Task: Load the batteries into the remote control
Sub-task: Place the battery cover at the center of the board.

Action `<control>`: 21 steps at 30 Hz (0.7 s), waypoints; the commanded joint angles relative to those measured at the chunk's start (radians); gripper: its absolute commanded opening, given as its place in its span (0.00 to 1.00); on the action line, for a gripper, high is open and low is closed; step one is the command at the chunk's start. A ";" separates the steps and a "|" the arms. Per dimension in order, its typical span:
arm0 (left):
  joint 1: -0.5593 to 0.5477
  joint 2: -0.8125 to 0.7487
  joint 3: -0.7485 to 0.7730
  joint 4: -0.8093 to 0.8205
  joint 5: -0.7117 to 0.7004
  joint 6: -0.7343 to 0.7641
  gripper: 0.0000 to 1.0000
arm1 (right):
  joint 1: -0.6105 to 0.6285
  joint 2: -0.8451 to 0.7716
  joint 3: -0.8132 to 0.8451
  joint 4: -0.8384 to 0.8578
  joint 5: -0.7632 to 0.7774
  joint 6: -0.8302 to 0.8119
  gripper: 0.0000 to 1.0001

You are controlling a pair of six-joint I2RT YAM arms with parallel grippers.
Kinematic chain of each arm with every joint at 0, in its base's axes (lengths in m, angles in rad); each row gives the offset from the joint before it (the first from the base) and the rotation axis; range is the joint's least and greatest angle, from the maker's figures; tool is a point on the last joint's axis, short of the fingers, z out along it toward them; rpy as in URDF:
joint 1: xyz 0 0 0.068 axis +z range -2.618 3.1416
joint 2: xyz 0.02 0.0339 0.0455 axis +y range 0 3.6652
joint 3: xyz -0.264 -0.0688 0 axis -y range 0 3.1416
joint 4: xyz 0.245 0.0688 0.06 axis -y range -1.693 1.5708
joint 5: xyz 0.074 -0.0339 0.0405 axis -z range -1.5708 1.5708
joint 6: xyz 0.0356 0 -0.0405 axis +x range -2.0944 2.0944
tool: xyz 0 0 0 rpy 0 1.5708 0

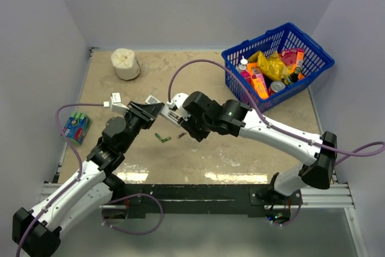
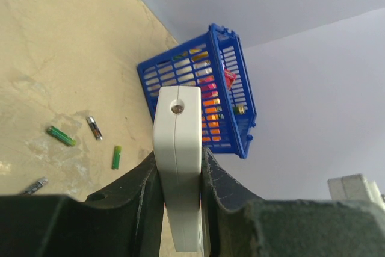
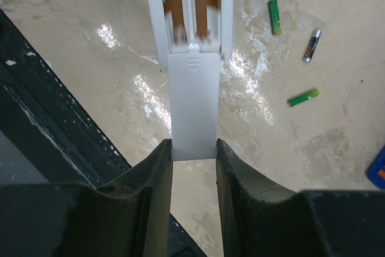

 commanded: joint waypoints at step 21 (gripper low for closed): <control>0.108 -0.151 0.141 -0.318 -0.228 0.318 0.00 | -0.322 0.151 -0.412 0.307 -0.029 0.050 0.09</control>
